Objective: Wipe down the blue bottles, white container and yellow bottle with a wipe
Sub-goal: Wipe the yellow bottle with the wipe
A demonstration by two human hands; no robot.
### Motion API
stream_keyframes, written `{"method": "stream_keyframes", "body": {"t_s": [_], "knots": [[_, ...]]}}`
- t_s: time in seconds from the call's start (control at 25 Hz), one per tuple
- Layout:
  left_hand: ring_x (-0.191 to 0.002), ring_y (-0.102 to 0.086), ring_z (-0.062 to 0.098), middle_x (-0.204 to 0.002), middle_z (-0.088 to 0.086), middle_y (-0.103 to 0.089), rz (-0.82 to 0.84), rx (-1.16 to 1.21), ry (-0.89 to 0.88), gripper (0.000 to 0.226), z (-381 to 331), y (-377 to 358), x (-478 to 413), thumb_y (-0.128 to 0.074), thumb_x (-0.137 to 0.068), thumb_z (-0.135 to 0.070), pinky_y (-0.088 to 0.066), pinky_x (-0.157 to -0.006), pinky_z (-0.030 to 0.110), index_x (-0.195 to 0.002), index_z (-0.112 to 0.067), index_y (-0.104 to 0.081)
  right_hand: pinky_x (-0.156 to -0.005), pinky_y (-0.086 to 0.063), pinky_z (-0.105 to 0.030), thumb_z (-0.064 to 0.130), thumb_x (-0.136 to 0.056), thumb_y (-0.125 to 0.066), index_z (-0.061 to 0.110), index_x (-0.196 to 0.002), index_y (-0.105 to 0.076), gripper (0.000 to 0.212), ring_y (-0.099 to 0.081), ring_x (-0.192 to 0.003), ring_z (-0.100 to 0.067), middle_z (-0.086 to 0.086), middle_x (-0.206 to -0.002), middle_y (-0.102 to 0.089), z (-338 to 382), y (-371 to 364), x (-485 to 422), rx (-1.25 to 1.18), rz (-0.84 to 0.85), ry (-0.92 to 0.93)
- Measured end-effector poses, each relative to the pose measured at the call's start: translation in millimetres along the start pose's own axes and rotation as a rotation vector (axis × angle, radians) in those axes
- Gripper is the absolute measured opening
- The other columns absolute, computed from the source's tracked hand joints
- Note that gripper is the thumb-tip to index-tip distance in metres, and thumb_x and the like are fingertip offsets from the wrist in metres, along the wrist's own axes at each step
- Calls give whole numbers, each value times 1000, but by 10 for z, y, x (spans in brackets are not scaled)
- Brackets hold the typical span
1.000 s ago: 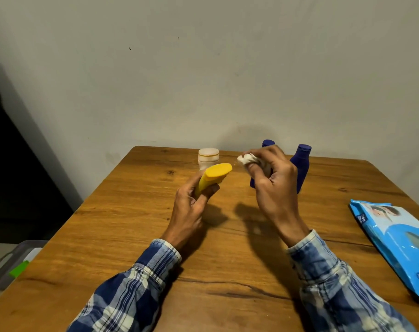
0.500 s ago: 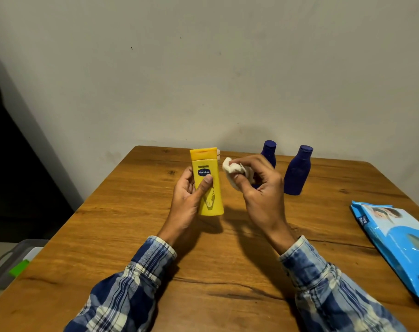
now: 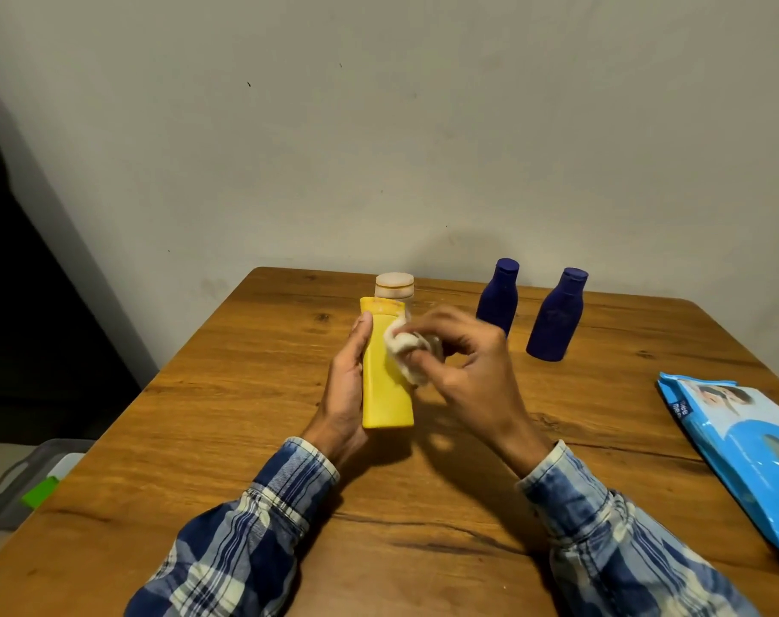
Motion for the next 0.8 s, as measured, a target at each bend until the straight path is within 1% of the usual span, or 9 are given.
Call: {"method": "stream_keyframes", "body": {"t_s": [0.08,0.16,0.24,0.36,0.44,0.52,0.6,0.68,0.8], "knots": [[-83,-63,24,-112,18,-63,21,-2,-2,66,-37,-30,12,-47,-102,-57,-54,-66,31,-144,-6,-53,-71,-55,-21,19,-88,-72,12,-108,-74,22,-65,-93,-12,3,-104,-69,-32,164,-28,-24,-248,-43],[-80,-60,23,-109,18,-64,48,15,-17,65,-59,-41,9,-43,-104,-54,-53,-60,29,-142,-3,-54,-69,-53,-19,18,-87,-73,17,-109,-73,21,-65,-90,-12,4,-102,-69,-34,245,-38,-27,-374,-46],[-78,-63,22,-109,18,-63,43,1,-42,58,-61,-54,14,-42,-105,-44,-53,-57,27,-142,-1,-51,-72,-54,-18,16,-88,-74,18,-111,-72,23,-65,-93,-11,6,-104,-68,-12,201,-31,22,-348,-17],[-55,-61,16,-87,14,-65,-32,-92,-81,41,-61,-140,64,-51,-92,-34,-50,-47,24,-120,-5,-61,-79,-57,-28,9,-88,-74,13,-110,-73,22,-62,-98,-10,2,-106,-66,-14,25,20,183,-231,52],[-48,-59,15,-71,9,-65,-118,-151,-98,31,-45,-156,89,-59,-85,-31,-48,-43,24,-106,-8,-65,-81,-55,-32,6,-85,-74,10,-108,-74,22,-60,-99,-15,-3,-104,-65,-31,-80,66,323,-181,129],[-50,-62,16,-66,7,-65,-215,-147,-58,18,-13,-102,91,-63,-90,-27,-52,-46,25,-95,-10,-68,-79,-55,-32,7,-84,-73,7,-107,-74,23,-58,-99,-19,-7,-104,-64,-40,-145,108,416,-150,190],[-63,-69,22,-77,12,-70,-236,-96,31,19,19,-64,81,-65,-94,-25,-58,-56,31,-96,-8,-71,-77,-55,-32,14,-86,-70,6,-107,-73,23,-58,-96,-20,-10,-103,-64,-26,-185,142,492,-119,253],[-70,-71,26,-83,15,-72,-236,-61,94,21,34,-53,92,-67,-94,-25,-61,-61,35,-99,-5,-72,-74,-55,-31,22,-88,-64,6,-108,-72,27,-59,-95,-22,-11,-103,-63,-20,-202,157,560,-65,318],[-77,-74,29,-93,18,-73,-258,-80,41,32,30,-27,91,-69,-94,-23,-62,-68,40,-121,-5,-66,-73,-55,-29,28,-88,-59,5,-107,-73,33,-61,-93,-24,-12,-101,-64,-39,-197,148,593,-16,358]]}}
Point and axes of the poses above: each hand's wrist, its own x-axis away from the middle knuckle, its own y-axis out of the back of the hand, z = x × y, the point moved 3 cm from there along -x, towards the middle knuckle
